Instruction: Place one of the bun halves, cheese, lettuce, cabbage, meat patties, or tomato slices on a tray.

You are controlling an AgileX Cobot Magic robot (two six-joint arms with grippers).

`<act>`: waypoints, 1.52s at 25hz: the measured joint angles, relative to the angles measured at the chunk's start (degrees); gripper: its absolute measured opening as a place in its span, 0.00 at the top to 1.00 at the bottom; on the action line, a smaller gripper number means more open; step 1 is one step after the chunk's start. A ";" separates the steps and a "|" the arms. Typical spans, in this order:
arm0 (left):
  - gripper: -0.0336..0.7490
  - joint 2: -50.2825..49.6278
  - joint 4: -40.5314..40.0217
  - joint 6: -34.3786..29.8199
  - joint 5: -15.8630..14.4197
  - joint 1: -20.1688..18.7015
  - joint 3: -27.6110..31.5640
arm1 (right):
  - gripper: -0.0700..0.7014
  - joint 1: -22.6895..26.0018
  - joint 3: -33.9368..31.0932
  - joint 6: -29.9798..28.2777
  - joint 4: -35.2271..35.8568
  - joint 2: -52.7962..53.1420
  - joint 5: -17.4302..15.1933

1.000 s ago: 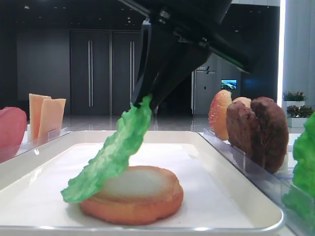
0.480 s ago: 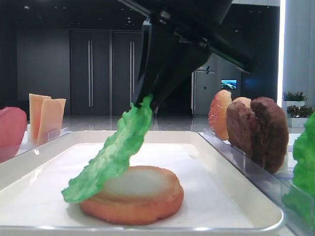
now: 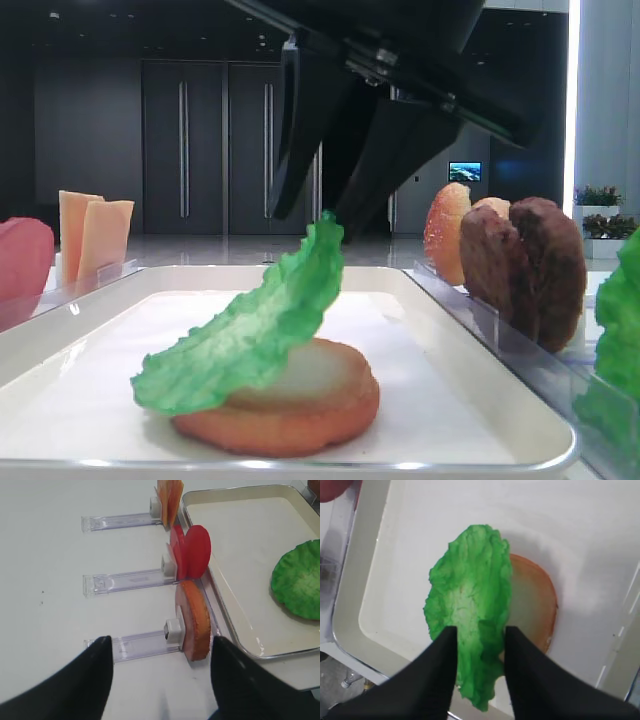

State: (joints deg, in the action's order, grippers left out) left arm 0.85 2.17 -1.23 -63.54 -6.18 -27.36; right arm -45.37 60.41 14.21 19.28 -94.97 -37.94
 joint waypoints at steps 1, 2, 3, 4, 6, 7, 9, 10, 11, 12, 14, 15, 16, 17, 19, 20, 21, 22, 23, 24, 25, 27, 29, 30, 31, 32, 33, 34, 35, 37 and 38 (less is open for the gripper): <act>0.36 0.00 0.00 0.00 0.00 0.00 0.00 | 0.55 0.00 0.00 0.17 -0.18 0.00 -0.04; 0.36 0.00 0.00 0.00 0.00 0.00 0.00 | 0.51 0.00 0.00 0.74 -0.40 0.00 -0.04; 0.36 0.00 0.00 0.00 0.00 0.00 0.00 | 0.49 0.00 0.00 1.53 -0.74 0.00 -0.11; 0.36 0.00 0.00 0.00 0.00 0.00 0.00 | 0.46 0.00 0.00 2.71 -1.20 0.00 -0.17; 0.36 0.00 0.00 0.00 0.00 0.00 0.00 | 0.41 0.00 0.00 4.83 -2.56 0.00 -0.17; 0.36 0.00 0.00 0.00 0.00 0.00 0.00 | 0.39 0.00 0.00 5.86 -3.20 0.00 -0.22; 0.36 0.00 0.00 0.00 0.00 0.00 0.00 | 0.35 0.00 0.00 7.47 -3.64 0.00 -0.56; 0.36 0.00 0.00 0.00 0.00 0.00 0.00 | 0.33 0.00 0.00 8.03 -3.79 0.00 -0.70; 0.36 0.00 0.00 0.00 0.00 0.00 0.00 | 0.31 0.00 0.00 8.49 -3.90 0.00 -0.77; 0.36 0.00 0.00 0.00 0.00 0.00 0.00 | 0.28 0.00 0.00 8.80 -4.11 0.00 -0.83; 0.36 0.00 0.00 0.00 0.00 0.00 0.00 | 0.25 0.00 0.00 8.94 -4.46 0.00 -0.88; 0.36 0.00 0.00 0.00 0.00 0.00 0.00 | 0.25 0.00 0.00 9.07 -4.57 0.00 -1.08; 0.36 0.00 0.00 0.00 0.00 0.00 0.00 | 0.24 0.00 0.00 9.26 -4.64 0.00 -1.30; 0.36 0.00 0.00 0.00 0.00 0.00 0.00 | 0.24 0.00 0.00 9.49 -4.71 0.00 -1.70; 0.36 0.00 0.00 0.00 0.00 0.00 0.00 | 0.24 0.00 0.05 10.66 -5.24 0.00 -3.05; 0.36 0.00 0.00 0.00 0.00 0.00 0.00 | 0.23 0.00 0.34 11.20 -5.84 0.00 -4.04; 0.36 0.00 0.00 0.00 0.00 0.00 0.00 | 0.23 0.00 0.78 11.59 -6.41 0.00 -5.48; 0.36 0.00 0.00 0.00 0.00 0.00 0.00 | 0.23 0.00 1.57 11.83 -6.72 0.00 -7.03; 0.36 0.00 0.00 0.00 0.00 0.00 0.00 | 0.23 0.00 2.62 11.97 -7.20 0.00 -8.52; 0.36 0.00 0.00 0.00 0.00 0.00 0.00 | 0.23 0.00 3.68 12.08 -7.63 0.00 -9.83; 0.36 0.00 0.00 0.00 0.00 0.00 0.00 | 0.23 0.00 5.02 12.14 -7.90 0.00 -11.38; 0.36 0.00 0.00 0.00 0.00 0.00 0.00 | 0.23 0.00 7.56 12.22 -8.19 0.05 -14.15; 0.36 0.00 0.00 0.00 0.00 0.00 0.00 | 0.23 0.00 9.44 12.27 -8.19 0.24 -16.76; 0.36 0.00 0.00 0.00 0.00 0.00 0.00 | 0.23 0.00 10.32 12.28 -8.19 0.46 -17.89; 0.36 0.00 0.00 0.00 0.00 0.00 0.00 | 0.23 0.00 11.02 12.33 -8.64 0.65 -18.76; 0.36 0.00 0.00 0.00 0.00 0.00 0.00 | 0.23 0.00 11.88 12.33 -9.27 0.95 -19.77; 0.36 0.00 0.00 0.00 0.00 0.00 0.00 | 0.23 0.00 12.81 12.26 -9.97 1.23 -20.93; 0.36 0.00 0.00 0.00 0.00 0.00 0.00 | 0.23 0.00 13.75 12.21 -10.85 1.66 -22.12; 0.36 0.00 0.00 0.00 0.00 0.00 0.00 | 0.23 0.00 14.98 12.15 -11.45 1.96 -23.78; 0.36 0.00 0.00 0.00 0.00 0.00 0.00 | 0.23 0.00 17.60 12.15 -12.45 2.59 -27.39; 0.36 0.00 0.00 0.00 0.00 0.00 0.00 | 0.23 0.00 18.70 12.15 -12.72 2.87 -28.79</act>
State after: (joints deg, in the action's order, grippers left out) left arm 0.85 2.17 -1.23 -63.54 -6.18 -27.36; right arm -45.37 79.11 26.36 6.56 -92.10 -66.74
